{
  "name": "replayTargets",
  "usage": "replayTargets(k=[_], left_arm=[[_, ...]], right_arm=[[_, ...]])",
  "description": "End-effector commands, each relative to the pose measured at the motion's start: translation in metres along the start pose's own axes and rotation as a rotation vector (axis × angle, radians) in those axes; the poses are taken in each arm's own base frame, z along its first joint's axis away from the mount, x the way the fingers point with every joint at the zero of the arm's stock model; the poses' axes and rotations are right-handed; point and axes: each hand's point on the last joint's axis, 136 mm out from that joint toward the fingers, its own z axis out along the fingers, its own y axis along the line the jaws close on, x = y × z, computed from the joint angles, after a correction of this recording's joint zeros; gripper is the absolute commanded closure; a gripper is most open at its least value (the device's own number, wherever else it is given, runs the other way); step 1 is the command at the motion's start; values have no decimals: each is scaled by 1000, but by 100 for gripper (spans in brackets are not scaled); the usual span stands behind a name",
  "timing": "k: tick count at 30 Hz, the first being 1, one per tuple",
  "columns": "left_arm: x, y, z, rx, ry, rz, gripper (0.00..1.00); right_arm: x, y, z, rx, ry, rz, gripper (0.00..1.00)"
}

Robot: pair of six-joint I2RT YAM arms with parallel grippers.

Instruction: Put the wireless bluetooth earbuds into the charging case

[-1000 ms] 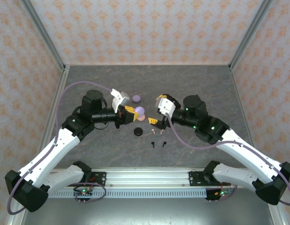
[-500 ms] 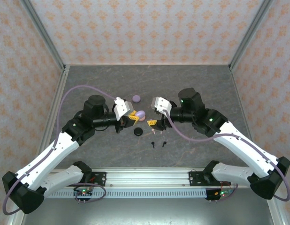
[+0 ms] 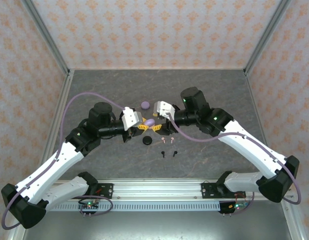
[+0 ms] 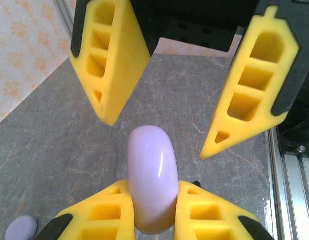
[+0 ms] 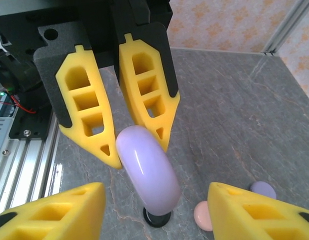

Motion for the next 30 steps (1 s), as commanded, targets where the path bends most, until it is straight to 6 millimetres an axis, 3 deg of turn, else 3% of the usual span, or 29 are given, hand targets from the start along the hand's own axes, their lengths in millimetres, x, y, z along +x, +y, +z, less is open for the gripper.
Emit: replayTargets(k=[1,11,13,16,20,30], left_arm=[[-7,-4,-3,14,-17,36,100],[-6,-4,-2,13,-12,30,100],[-5,-3,-1,12,-11,28,99],[-4,-4,0,16,-9,24,81],[-3,-4,2,24,-7,13,68],[-3,-4,5,33,-15,3,63]], right_arm=[[-15,5,-3,-47,-44,-28,50],[-16,8,-2,-72,-41,-16,76],[-17,8,-4,-65,-44,-20,77],[-18,9,-7,-56,-51,-26,77],[-19,8,-9,-46,-55,-29,79],[-19,8,-9,-44,-57,-22,79]])
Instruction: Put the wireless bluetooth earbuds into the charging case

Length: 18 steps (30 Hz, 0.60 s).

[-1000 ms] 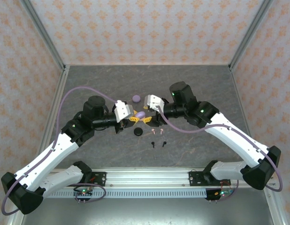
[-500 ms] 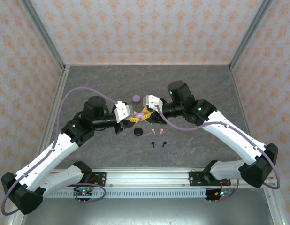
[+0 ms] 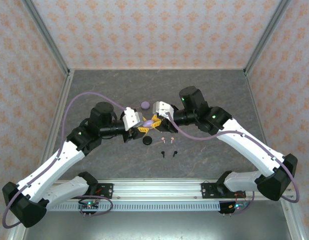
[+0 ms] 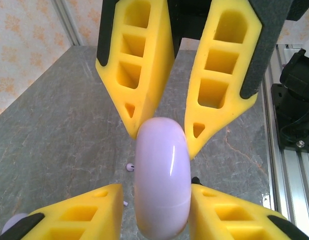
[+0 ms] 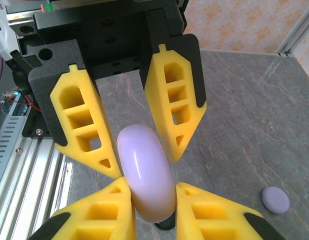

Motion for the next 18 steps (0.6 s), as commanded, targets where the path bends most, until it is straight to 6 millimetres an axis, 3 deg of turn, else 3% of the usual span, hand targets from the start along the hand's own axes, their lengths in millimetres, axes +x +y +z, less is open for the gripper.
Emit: replayTargets(k=[1,12,15,18], left_arm=[[-8,-4,1,25,-37,4,63],[-10,-3,3,23,-43,-11,85],[-8,-2,3,19,-37,-14,89],[-8,-2,3,14,-34,-14,90]], right_arm=[[-17,5,-10,-3,-50,-27,79],[-14,1,-10,21,-39,-8,77],[-14,0,-13,39,-42,-15,72],[-15,-3,-14,62,-48,-17,59]])
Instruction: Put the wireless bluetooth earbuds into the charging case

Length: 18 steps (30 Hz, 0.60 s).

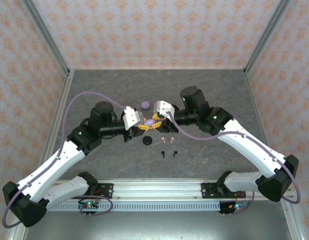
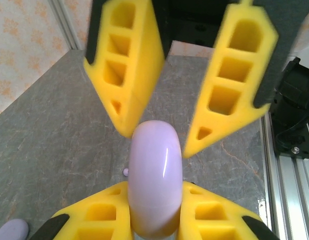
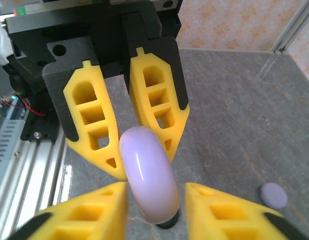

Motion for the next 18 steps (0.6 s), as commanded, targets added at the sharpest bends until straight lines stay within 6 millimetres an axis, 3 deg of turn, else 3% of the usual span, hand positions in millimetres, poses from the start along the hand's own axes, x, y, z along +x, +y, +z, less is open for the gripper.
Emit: replayTargets(k=[1,10,18], left_arm=[[-3,0,2,1,-14,2,91],[-4,-2,3,9,-16,-1,92],[-4,-3,4,14,-10,0,94]], right_arm=[[-14,-2,-9,43,-48,-32,56],[-13,-13,-2,71,-41,-16,44],[-17,-27,-4,140,-39,-10,42]])
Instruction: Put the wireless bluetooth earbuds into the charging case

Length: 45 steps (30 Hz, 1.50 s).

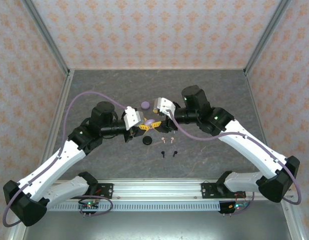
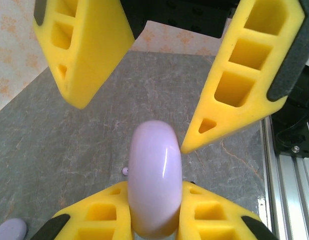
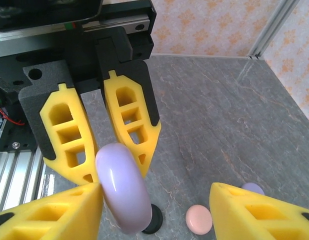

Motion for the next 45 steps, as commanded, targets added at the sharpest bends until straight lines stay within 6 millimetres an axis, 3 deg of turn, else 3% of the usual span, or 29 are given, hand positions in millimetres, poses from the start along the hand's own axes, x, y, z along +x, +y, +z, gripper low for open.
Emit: replayTargets(k=[1,25,31,36,38,41,45], left_arm=[[-5,-3,0,12,-17,2,94],[-7,-4,1,11,-20,10,95],[-3,-3,0,-3,-3,3,95],[2,-3,-2,-17,2,-8,95],[3,-3,-3,-24,2,-15,95],[5,-5,-6,-32,-1,-28,95],[6,-7,-13,-46,-8,-43,95]], right_arm=[[-12,-16,-1,70,-26,-7,41],[-16,-43,3,170,11,51,36],[-29,-38,-16,175,-50,61,35],[-33,-51,-49,266,-112,191,33],[-22,-64,-59,326,-106,287,34],[12,-86,-65,446,-42,468,33],[69,-91,-49,495,119,675,34]])
